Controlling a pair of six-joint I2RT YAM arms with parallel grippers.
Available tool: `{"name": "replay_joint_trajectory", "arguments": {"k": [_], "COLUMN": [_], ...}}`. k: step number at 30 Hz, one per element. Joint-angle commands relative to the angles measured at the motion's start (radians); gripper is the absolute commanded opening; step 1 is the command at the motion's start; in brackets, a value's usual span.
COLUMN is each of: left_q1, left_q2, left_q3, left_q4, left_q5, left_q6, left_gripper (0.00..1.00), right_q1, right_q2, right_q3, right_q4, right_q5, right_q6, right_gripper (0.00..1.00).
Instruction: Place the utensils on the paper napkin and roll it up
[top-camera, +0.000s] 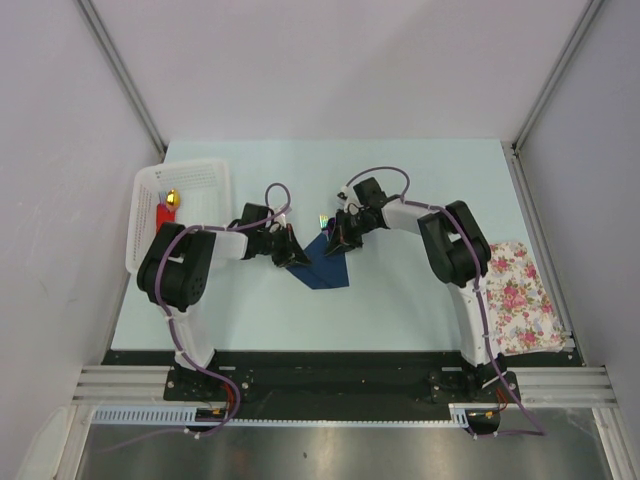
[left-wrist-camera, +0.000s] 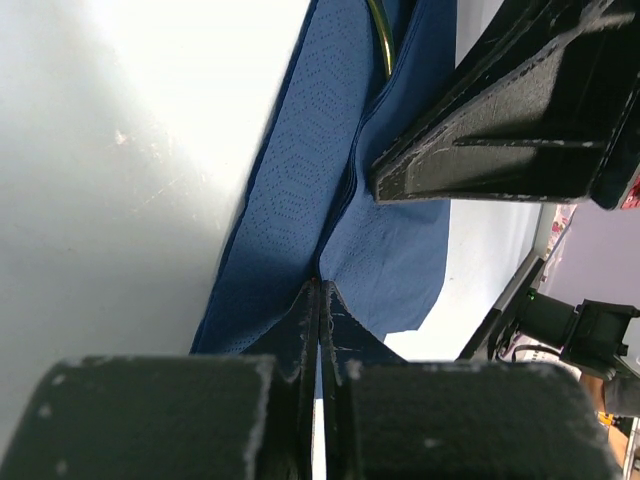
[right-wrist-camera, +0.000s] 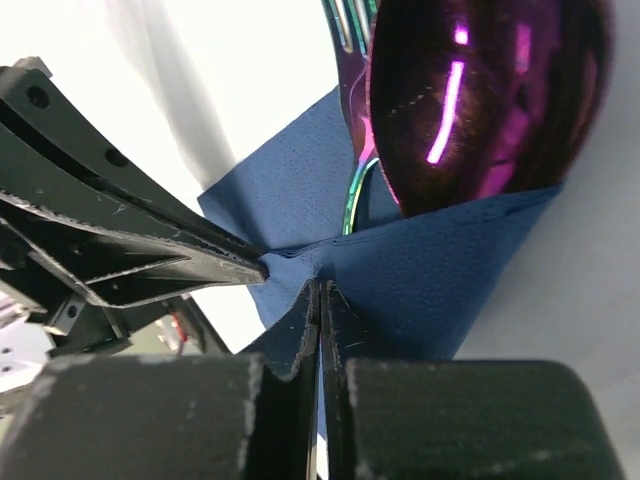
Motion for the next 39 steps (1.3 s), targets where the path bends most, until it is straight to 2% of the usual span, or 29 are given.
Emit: {"name": "replay_joint_trajectory", "arguments": {"k": [1, 3, 7, 10, 12, 18, 23, 30, 34, 39], "left_q1": [0.001, 0.004, 0.016, 0.0, -0.029, -0.109, -0.114, -0.12, -0.117, -0.105], "left_q2": [-0.034, -0.04, -0.117, -0.171, -0.172, -0.103, -0.025, 0.056, 0.079, 0.052], "left_q3": [0.011, 0.01, -0.023, -0.04, -0.041, -0.055, -0.058, 0.009, 0.045, 0.025], "left_q4": [-0.016, -0.009, 0.103, 0.195, 0.23, 0.303, 0.304, 0.121, 0.013, -0.033], "left_q5": [-0.052, -0.04, 0.003, 0.084, 0.141, 0.127, 0.081, -0.012, -0.057, -0.072], "left_q6": [0.027, 0.024, 0.011, -0.015, -0.039, -0.128, -0.15, -0.03, 0.04, 0.067], "left_gripper": [0.0, 0.0, 0.42, 0.49, 0.45, 0.26, 0.2, 0.1, 0.05, 0.04], "right_q1": [0.002, -0.002, -0.005, -0.01, -0.013, -0.025, -0.033, -0.034, -0.036, -0.053], "right_q2": [0.032, 0.044, 0.041, 0.037, 0.041, 0.041, 0.038, 0.034, 0.021, -0.054], "right_q3": [0.027, 0.024, 0.006, -0.008, -0.011, -0.02, -0.034, -0.04, -0.031, -0.024], "right_q4": [-0.096, -0.111, -0.099, -0.079, -0.071, -0.051, -0.048, -0.041, -0.013, 0.059], "right_q5": [0.133, 0.138, 0.129, 0.106, 0.098, 0.087, 0.092, 0.089, 0.035, -0.055], "right_q6": [-0.103, -0.121, -0.123, -0.109, -0.103, -0.075, -0.072, -0.057, -0.028, 0.024], "right_gripper": [0.0, 0.0, 0.0, 0.0, 0.0, 0.0, 0.0, 0.0, 0.0, 0.15]}}
